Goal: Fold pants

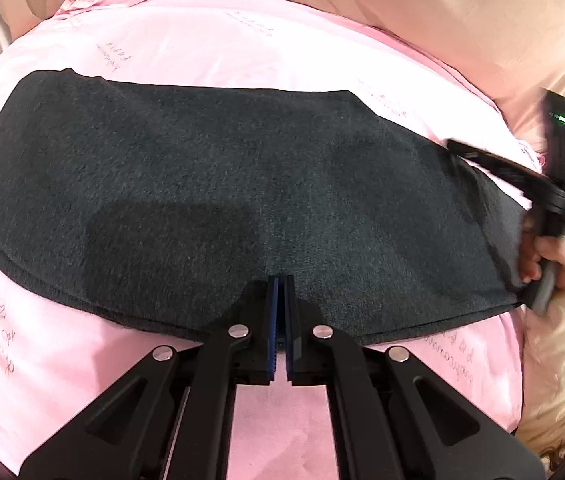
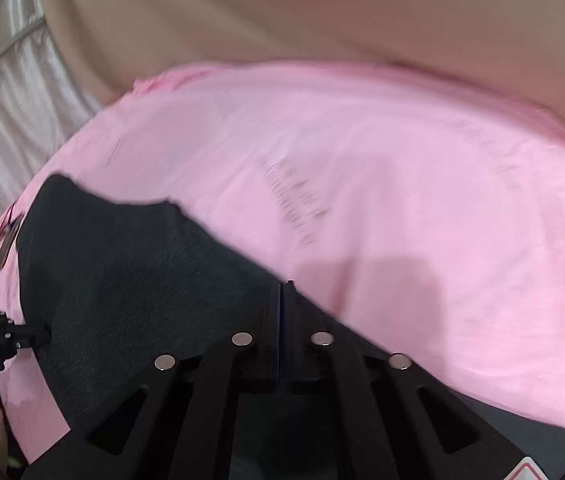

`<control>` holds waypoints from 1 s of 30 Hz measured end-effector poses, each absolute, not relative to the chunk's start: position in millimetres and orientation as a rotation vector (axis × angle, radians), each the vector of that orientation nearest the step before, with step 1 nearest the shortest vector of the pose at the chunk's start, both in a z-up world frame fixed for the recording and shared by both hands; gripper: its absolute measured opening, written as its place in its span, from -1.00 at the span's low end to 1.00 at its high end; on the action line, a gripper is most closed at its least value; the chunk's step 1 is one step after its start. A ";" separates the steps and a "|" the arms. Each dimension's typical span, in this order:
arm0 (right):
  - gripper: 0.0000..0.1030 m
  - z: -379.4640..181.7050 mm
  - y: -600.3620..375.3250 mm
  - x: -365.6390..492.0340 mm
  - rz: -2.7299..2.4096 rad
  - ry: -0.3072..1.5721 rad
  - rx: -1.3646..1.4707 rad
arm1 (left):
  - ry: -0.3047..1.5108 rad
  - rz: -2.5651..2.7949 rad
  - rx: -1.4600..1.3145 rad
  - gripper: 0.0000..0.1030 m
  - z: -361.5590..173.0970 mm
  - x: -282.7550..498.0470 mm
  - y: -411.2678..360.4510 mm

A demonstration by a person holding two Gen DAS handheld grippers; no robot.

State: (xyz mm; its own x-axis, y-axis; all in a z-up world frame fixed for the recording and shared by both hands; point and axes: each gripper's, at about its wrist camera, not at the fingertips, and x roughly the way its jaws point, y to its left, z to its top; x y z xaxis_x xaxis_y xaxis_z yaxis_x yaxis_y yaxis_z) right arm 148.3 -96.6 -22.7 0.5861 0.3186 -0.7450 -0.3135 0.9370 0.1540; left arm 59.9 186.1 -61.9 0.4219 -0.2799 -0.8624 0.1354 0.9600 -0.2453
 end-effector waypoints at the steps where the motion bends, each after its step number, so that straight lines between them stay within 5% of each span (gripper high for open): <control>1: -0.88 -20.7 -102.1 140.4 0.366 0.867 -0.009 | 1.103 -0.246 -0.141 -0.97 -61.6 58.8 185.2; 7: -1.00 -36.0 -178.0 128.0 0.204 0.924 0.046 | 1.034 -0.138 0.000 -0.88 -36.5 46.4 154.6; 11: -0.87 -4.6 -234.2 69.4 0.123 0.800 0.064 | 0.980 -0.106 0.022 -0.81 -15.4 50.8 132.8; 13: -0.88 -21.8 -275.7 53.1 0.022 0.863 0.047 | 0.966 -0.111 0.014 -0.23 -10.4 57.0 121.6; 15: -0.89 -44.9 -330.8 41.0 -0.111 0.937 0.059 | 0.970 -0.082 0.056 0.04 -18.4 69.3 106.0; 18: -1.00 -35.9 -418.2 -4.5 -0.235 0.895 0.200 | 1.001 0.032 0.162 0.01 -38.2 78.5 94.2; 20: -0.76 -22.8 -460.4 -34.9 -0.412 0.859 0.168 | 1.037 0.046 0.137 0.00 -45.1 80.0 97.5; 22: -0.76 -11.8 -496.3 -60.8 -0.419 0.825 0.284 | 1.040 0.065 0.113 0.00 -45.2 77.7 98.2; 26: -0.79 3.0 -465.2 -41.9 -0.210 0.792 0.269 | 0.995 0.047 0.111 0.02 -30.9 79.1 67.8; 30: -1.00 -34.1 -428.7 14.7 -0.155 0.925 0.137 | 0.957 -0.040 0.141 0.36 -23.1 95.7 7.9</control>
State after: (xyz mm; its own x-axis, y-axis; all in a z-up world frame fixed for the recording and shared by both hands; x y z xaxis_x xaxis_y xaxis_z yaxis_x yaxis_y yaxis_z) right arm 14.7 -428.7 -34.1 0.5923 -0.0742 -0.8023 0.1913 0.9802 0.0506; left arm 95.7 7.9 -23.1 0.5758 0.0287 -0.8171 0.0964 0.9900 0.1026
